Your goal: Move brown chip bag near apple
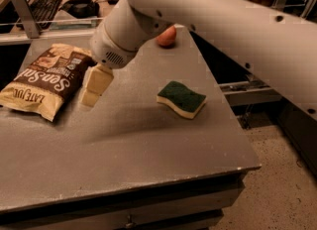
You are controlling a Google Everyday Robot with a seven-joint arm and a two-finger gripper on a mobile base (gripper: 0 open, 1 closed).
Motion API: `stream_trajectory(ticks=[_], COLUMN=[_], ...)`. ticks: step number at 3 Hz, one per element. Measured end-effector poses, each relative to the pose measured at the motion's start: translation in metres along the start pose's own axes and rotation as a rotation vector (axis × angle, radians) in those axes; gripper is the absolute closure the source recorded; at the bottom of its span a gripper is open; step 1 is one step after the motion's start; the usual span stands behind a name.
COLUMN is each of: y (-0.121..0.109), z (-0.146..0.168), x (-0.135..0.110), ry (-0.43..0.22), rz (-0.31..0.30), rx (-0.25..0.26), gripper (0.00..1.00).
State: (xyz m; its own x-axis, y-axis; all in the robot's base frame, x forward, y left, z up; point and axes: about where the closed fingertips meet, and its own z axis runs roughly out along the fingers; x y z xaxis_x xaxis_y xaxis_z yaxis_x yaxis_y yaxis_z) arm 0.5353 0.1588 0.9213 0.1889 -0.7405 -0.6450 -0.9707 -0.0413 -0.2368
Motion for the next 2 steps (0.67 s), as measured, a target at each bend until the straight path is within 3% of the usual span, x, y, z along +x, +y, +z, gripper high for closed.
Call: stream_trajectory(ticks=[1,2], y=[-0.018,-0.023], z=[0.056,0.108], x=[-0.034,-0.050], ry=[-0.098,-0.144], rz=[0.009,0.047], rx=[-0.011,-0.036], gripper=[0.00,0.00])
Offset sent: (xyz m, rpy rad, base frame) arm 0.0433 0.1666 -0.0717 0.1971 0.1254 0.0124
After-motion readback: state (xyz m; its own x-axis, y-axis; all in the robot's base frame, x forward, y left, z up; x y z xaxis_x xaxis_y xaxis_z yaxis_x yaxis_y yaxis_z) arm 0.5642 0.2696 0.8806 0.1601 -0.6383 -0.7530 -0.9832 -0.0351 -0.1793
